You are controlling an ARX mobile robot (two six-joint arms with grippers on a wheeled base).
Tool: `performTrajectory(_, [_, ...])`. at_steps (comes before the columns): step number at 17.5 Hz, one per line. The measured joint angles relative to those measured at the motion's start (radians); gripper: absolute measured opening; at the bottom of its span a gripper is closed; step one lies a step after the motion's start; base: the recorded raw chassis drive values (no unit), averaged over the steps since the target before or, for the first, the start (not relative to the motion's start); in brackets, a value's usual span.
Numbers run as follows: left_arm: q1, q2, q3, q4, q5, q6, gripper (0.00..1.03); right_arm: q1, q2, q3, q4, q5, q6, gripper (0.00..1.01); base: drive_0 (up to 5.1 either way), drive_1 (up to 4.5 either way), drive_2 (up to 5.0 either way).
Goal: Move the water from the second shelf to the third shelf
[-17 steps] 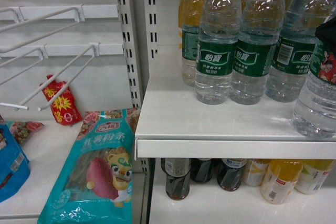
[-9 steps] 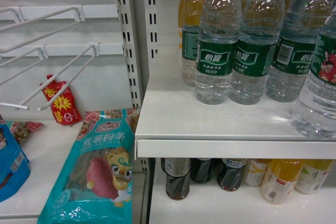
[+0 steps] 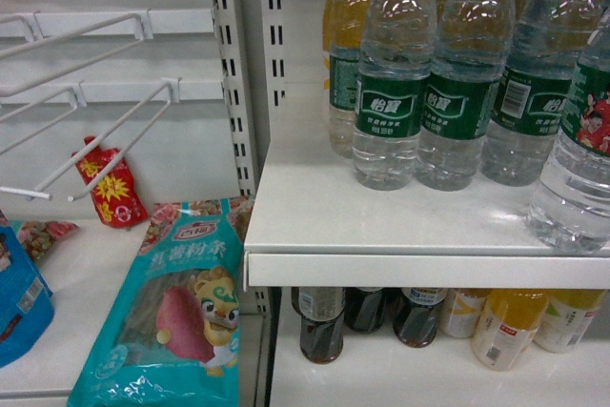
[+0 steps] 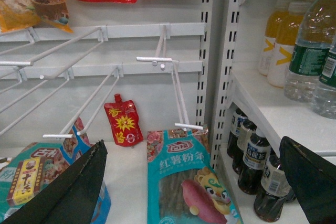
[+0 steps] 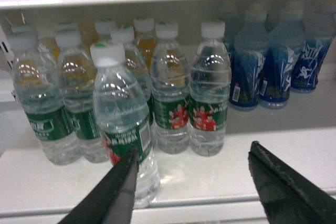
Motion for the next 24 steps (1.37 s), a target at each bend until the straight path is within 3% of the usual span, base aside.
performTrajectory(2, [0.000,0.000,0.000,0.000,0.001,0.000,0.98,0.009,-0.145,-0.064,-0.036,-0.010,-0.019,0.32,0.0,0.00,0.0])
performTrajectory(5, [0.000,0.000,0.000,0.000,0.001,0.000,0.98,0.009,-0.201,-0.132,-0.033,-0.010,-0.027,0.01,0.0,0.00,0.0])
performTrajectory(19, [0.000,0.000,0.000,0.000,0.001,0.000,0.98,0.009,-0.423,-0.272,-0.096,-0.010,-0.029,0.02,0.0,0.00,0.0])
performTrajectory(21, [0.000,0.000,0.000,0.000,0.000,0.000,0.98,0.009,-0.533,-0.282,-0.253,-0.011,-0.030,0.02,0.0,0.00,0.0])
performTrajectory(24, [0.000,0.000,0.000,0.000,0.001,0.000,0.98,0.009,-0.592,-0.282,-0.269,-0.011,-0.029,0.02,0.0,0.00,0.0])
